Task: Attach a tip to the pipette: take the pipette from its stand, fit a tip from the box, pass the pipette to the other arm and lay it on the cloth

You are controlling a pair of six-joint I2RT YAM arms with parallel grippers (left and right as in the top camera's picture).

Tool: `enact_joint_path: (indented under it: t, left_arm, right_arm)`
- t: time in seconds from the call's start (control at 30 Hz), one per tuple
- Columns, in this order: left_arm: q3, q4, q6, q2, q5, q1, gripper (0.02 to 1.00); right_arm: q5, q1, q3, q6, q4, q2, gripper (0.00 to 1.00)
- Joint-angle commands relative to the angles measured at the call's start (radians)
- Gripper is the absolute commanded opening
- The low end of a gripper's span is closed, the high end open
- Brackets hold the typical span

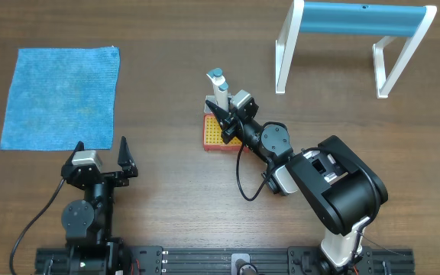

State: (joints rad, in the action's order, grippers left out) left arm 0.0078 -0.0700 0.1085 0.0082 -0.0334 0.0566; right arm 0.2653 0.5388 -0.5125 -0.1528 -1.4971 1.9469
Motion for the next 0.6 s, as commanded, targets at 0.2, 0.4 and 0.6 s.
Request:
enact_joint_path:
  t: [0.2, 0.4, 0.6]
  left_arm:
    - [-0.002, -0.004, -0.013, -0.005, -0.015, 0.002, 0.961]
    - [-0.002, -0.004, -0.013, -0.005, -0.015, 0.002, 0.961]
    - [-0.002, -0.004, -0.013, -0.005, -0.015, 0.002, 0.961]
  right_arm:
    - [0.017, -0.002, 0.008, 0.008, 0.039, -0.014, 0.08]
    - [0.017, -0.002, -0.105, 0.008, 0.17, -0.204, 0.08]
    - [0.017, -0.002, -0.129, 0.008, 0.502, -0.465, 0.08]
